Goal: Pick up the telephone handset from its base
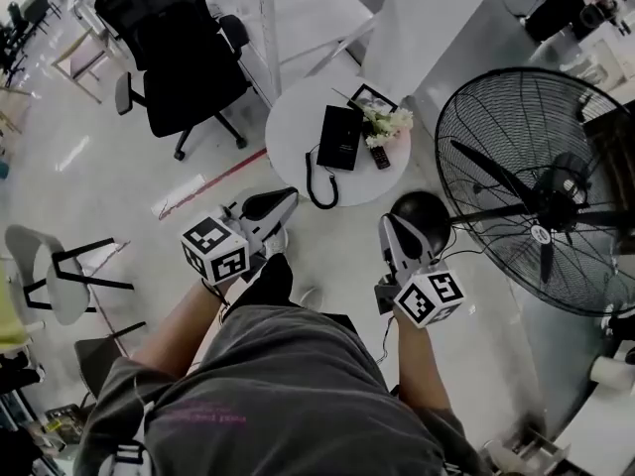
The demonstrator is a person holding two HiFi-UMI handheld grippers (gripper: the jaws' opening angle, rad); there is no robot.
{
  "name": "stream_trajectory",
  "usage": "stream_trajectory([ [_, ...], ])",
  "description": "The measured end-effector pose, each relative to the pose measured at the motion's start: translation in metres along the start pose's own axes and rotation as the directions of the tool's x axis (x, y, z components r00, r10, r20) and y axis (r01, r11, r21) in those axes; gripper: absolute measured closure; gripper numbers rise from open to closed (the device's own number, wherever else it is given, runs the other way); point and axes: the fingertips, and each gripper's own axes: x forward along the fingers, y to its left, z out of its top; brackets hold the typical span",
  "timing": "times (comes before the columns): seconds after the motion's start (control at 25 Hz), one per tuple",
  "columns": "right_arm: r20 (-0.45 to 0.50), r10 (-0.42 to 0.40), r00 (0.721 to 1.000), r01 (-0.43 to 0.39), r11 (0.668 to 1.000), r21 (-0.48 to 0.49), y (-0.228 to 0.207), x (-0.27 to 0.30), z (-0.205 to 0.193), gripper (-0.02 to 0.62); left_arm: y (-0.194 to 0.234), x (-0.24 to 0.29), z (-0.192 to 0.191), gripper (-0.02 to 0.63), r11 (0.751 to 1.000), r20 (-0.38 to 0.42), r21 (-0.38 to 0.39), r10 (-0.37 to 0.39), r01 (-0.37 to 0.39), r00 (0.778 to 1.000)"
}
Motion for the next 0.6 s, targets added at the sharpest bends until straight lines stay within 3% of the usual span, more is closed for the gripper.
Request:
stream_trajectory([
  [0.6,-0.013,-0.087,0.996,0.088,0.996,0.026,-0.020,0.126,0.034,0.576,0.126,0.048,0.046,0.591,0.996,-0.061,-0.019,-0.084,0.083,0.995],
])
